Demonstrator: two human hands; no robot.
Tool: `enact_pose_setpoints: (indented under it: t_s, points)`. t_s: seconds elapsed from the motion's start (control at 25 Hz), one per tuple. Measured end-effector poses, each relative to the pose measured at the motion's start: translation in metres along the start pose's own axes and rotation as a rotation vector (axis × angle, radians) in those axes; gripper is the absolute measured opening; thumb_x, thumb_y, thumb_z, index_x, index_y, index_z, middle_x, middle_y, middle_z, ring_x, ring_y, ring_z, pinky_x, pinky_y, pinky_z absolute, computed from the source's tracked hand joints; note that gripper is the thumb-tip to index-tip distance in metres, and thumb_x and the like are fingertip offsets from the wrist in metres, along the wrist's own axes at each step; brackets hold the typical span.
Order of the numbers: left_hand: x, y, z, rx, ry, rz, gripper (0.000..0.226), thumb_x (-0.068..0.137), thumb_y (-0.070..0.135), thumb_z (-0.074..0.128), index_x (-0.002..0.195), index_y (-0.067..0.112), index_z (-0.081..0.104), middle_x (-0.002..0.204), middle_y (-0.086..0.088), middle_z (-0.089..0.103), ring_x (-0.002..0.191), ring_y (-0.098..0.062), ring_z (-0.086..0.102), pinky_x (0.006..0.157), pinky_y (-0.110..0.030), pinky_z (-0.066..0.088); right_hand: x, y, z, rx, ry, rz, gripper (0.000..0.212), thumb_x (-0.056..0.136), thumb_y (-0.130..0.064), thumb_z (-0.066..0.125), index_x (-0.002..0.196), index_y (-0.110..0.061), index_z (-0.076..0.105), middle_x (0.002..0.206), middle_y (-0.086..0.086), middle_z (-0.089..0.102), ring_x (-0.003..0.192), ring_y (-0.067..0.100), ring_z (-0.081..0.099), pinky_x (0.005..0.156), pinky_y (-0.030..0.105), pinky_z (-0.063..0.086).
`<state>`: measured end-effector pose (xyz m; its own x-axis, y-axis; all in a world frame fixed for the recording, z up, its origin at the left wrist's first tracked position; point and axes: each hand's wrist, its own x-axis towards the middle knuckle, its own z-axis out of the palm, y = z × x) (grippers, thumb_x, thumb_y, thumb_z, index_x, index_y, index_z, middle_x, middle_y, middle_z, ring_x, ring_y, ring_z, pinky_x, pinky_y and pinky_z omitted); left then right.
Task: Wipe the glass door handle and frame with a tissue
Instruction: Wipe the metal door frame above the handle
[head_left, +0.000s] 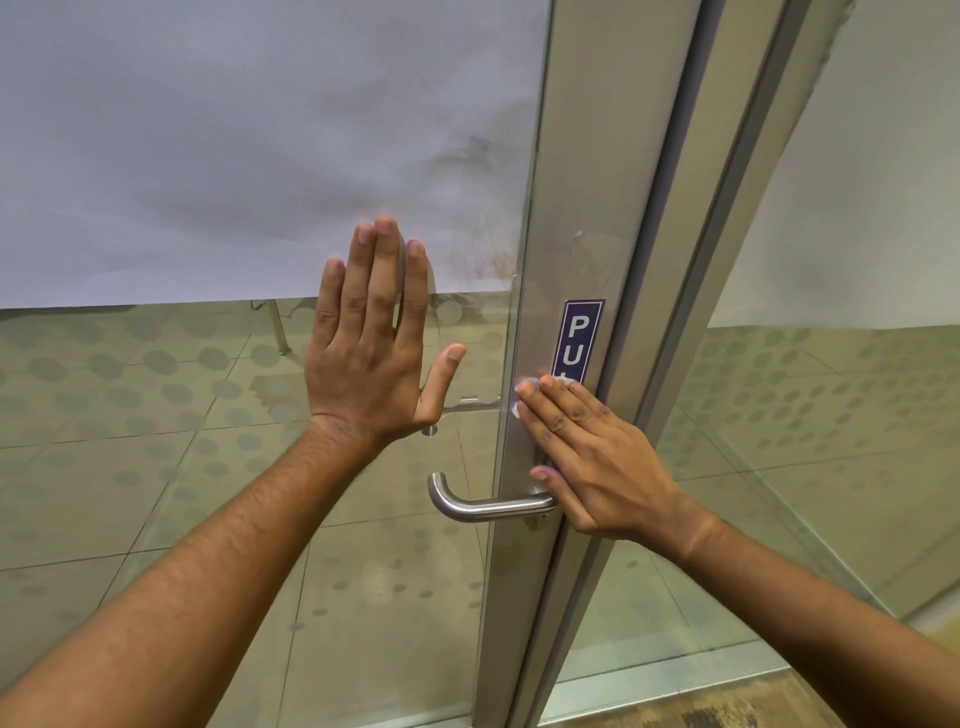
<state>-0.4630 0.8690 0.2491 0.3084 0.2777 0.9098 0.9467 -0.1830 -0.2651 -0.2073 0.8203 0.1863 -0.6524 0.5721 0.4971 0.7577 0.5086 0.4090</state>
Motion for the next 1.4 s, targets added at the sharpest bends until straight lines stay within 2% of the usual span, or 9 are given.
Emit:
enact_pose_setpoints:
  t_s: [0.12,0.24,0.36,0.56,0.8,0.96,1.04,1.24,1.4]
  points:
    - [0.0,0.0,-0.001,-0.003,0.006,-0.009,0.09,0.096,0.055,0.04,0.159,0.001,0.006,0.16,-0.025,0.01,0.154,-0.027,-0.012,0.126,-0.044,-0.002,-0.008,0.005,-0.002,-0.04,-0.015,0.035,0.062,0.102,-0.042,0.025,0.151,-0.005,0.031,0.16,0.014,0.023,0.152,0.025,0.015,0.124,0.042,0.014]
    - [0.0,0.001,-0.001,0.0,0.003,0.001,0.088,0.096,0.054,0.041,0.158,-0.001,0.011,0.159,-0.026,0.012,0.154,-0.034,-0.002,0.126,-0.045,-0.001,0.001,-0.006,0.0,0.031,0.097,0.18,0.063,0.101,-0.04,0.031,0.152,-0.003,0.028,0.161,0.017,0.02,0.152,0.028,0.015,0.124,0.043,0.015]
    - [0.0,0.001,-0.001,-0.001,-0.001,0.005,0.088,0.096,0.055,0.041,0.157,-0.001,0.013,0.159,-0.026,0.012,0.15,-0.039,0.009,0.126,-0.044,-0.001,0.008,-0.015,0.003,0.096,0.131,0.201,0.065,0.102,-0.04,0.03,0.151,0.002,0.027,0.161,0.021,0.017,0.152,0.033,0.012,0.124,0.044,0.012]
    - [0.001,0.0,-0.002,-0.014,0.003,-0.007,0.09,0.096,0.055,0.041,0.159,0.001,0.006,0.16,-0.025,0.009,0.154,-0.027,-0.013,0.126,-0.044,-0.002,-0.003,-0.012,0.004,0.035,0.003,0.057,0.066,0.101,-0.044,0.032,0.152,-0.002,0.028,0.161,0.016,0.018,0.152,0.027,0.011,0.124,0.04,0.013]
    - [0.001,0.001,-0.002,-0.018,-0.002,-0.001,0.091,0.096,0.055,0.041,0.159,0.003,0.001,0.16,-0.024,0.008,0.154,-0.027,-0.014,0.126,-0.044,-0.002,0.019,-0.026,0.003,0.186,0.177,0.308,0.07,0.101,-0.041,0.033,0.154,0.002,0.016,0.164,0.019,0.005,0.152,0.033,0.004,0.125,0.041,0.006]
    - [0.0,0.0,-0.002,-0.018,0.004,0.0,0.091,0.096,0.055,0.042,0.159,0.002,0.002,0.161,-0.024,0.008,0.154,-0.028,-0.013,0.126,-0.045,-0.001,0.01,-0.021,0.007,0.113,0.127,0.185,0.069,0.099,-0.037,0.042,0.153,0.001,0.021,0.163,0.019,0.01,0.152,0.032,0.009,0.123,0.046,0.018]
    - [0.001,0.0,-0.003,-0.019,-0.002,0.0,0.091,0.096,0.055,0.042,0.159,0.002,0.002,0.161,-0.024,0.008,0.154,-0.028,-0.014,0.126,-0.045,-0.001,0.003,-0.018,0.004,0.108,0.144,0.225,0.068,0.095,-0.032,0.046,0.152,-0.001,0.025,0.162,0.017,0.015,0.152,0.029,0.012,0.121,0.047,0.023]
    - [0.0,0.001,-0.002,-0.019,-0.001,0.008,0.091,0.096,0.054,0.042,0.158,0.001,0.004,0.161,-0.024,0.007,0.154,-0.029,-0.012,0.126,-0.045,-0.001,0.042,-0.023,-0.01,0.202,0.287,0.424,0.072,0.099,-0.034,0.043,0.152,0.006,0.015,0.162,0.024,0.005,0.152,0.037,0.005,0.124,0.048,0.011]
    - [0.001,0.001,-0.002,-0.027,0.001,0.003,0.091,0.096,0.054,0.043,0.158,0.001,0.004,0.161,-0.025,0.007,0.154,-0.029,-0.012,0.126,-0.045,-0.001,0.052,-0.017,-0.014,0.164,0.301,0.309,0.073,0.099,-0.033,0.047,0.151,0.006,0.015,0.162,0.021,0.003,0.151,0.038,0.007,0.124,0.048,0.01]
